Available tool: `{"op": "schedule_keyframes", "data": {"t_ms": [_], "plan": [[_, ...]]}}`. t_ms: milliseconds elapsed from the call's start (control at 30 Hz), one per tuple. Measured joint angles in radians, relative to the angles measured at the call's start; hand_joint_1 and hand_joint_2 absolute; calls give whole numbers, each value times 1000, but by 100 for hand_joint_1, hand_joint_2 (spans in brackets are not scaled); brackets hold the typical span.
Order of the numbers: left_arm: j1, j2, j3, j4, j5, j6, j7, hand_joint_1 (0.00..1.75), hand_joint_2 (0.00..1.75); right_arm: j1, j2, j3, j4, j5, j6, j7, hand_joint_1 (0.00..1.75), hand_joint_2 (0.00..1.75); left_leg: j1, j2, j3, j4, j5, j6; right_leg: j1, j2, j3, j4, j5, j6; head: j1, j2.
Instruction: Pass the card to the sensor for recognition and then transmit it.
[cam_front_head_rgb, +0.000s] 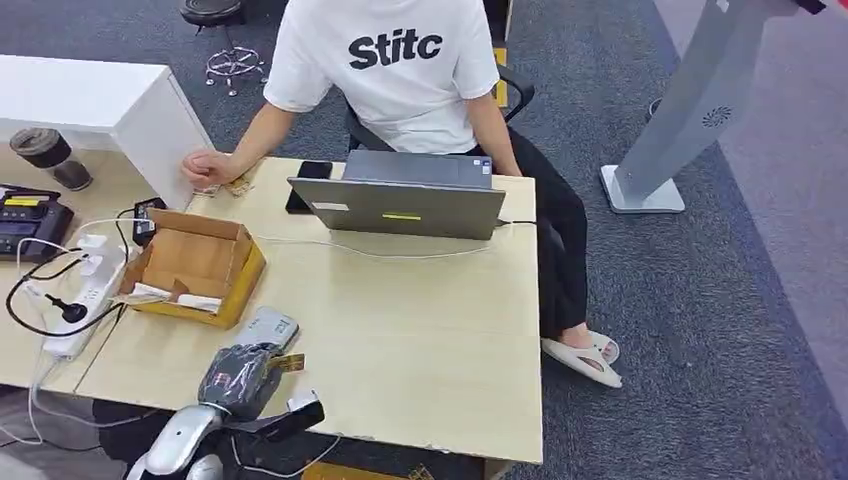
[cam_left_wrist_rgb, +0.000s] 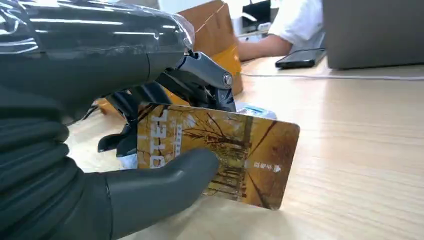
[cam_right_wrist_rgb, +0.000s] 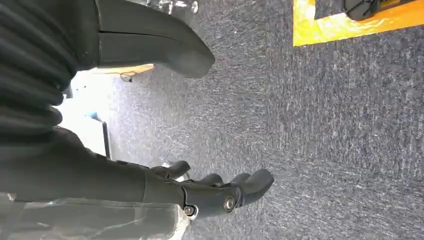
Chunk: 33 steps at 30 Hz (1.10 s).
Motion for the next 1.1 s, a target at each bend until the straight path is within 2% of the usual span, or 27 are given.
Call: {"op": "schedule_keyframes", "data": {"t_ms": [667, 1100], "plan": [[-13, 0, 27, 2, -11, 1, 2, 175, 175, -2, 0, 11, 1, -11, 0, 0, 0, 175, 0, 0, 0, 0, 0, 0, 0, 0, 0, 0, 0, 0, 0, 0], [-175, 21, 37, -83, -75, 1, 1, 175, 175, -3, 0, 12, 2, 6, 2, -15, 0, 175, 0, 0, 0, 0, 0, 0, 0, -1, 0, 0, 0, 0, 0, 0]]}}
